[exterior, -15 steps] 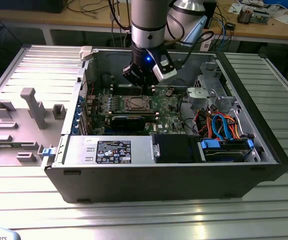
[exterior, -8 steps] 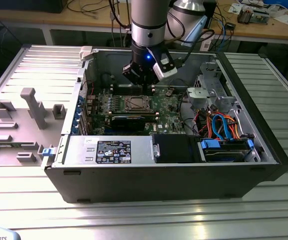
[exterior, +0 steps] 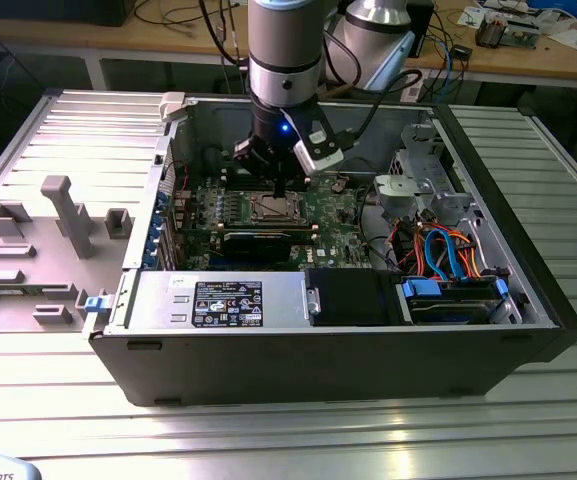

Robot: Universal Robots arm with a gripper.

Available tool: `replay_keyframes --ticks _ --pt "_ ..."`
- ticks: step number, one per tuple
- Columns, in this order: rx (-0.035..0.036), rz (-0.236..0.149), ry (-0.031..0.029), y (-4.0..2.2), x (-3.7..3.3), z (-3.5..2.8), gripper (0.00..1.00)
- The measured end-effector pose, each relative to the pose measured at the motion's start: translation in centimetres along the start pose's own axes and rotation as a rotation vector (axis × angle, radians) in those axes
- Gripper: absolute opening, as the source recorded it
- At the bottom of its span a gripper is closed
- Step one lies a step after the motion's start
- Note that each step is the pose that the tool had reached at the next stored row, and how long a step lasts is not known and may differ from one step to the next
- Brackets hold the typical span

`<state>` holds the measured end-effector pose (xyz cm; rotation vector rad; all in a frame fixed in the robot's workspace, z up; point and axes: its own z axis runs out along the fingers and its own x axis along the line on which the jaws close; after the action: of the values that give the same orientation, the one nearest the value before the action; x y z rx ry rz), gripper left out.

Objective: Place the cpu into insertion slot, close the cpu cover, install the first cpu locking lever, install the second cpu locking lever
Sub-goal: 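Install the second cpu locking lever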

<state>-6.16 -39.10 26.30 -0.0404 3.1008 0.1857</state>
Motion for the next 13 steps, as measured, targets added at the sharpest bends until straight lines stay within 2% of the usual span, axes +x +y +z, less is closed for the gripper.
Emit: replay_keyframes --ticks 13 --pt "0.0 0.0 0.0001 -0.05 0.0 0.0 0.11"
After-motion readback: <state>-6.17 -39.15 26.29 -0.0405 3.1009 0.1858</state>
